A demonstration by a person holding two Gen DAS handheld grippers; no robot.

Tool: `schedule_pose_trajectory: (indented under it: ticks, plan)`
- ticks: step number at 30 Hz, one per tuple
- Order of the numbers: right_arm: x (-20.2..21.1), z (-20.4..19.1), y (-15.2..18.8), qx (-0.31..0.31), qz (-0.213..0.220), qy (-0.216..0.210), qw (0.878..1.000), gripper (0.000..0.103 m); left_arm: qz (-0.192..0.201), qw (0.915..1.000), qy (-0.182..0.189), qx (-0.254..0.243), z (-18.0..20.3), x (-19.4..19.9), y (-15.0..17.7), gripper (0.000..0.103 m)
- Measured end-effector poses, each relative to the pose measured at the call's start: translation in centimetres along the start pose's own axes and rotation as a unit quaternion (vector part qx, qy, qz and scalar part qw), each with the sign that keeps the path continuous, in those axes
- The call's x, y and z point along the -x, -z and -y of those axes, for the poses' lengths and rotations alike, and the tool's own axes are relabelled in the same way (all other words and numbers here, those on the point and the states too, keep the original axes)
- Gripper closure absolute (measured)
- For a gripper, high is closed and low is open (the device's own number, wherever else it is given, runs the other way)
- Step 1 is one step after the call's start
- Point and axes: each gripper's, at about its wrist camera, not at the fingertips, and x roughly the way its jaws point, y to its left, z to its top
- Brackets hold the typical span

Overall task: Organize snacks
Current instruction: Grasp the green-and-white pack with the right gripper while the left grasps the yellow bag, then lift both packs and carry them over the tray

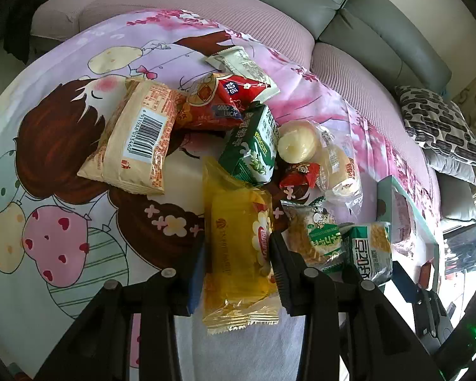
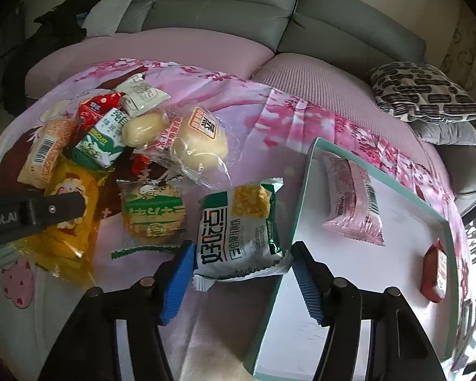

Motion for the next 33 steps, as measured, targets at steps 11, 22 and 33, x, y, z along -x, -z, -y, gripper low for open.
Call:
schedule_pose_trajectory:
  ticks: [11,22,33]
  plan:
    - [0.3,0.5,-0.1,-0.015,0.003,-0.008,1.000,0.043,0.002,1.0000,-0.001,0.004,-0.1,0.0,0.0,0.063]
    - [1.5,1.2,-0.4,-0.029,0.019,-0.013,0.999,0.046,0.015,0.9998,0.004,0.009,-0.3,0.8,-0.1,0.066]
    - [3.4,1.7,-0.8,-0.038,0.045,-0.017,0.998,0.046,0.045,0.9988,0.016,0.010,-0.3,3.0,-0.5,0.067]
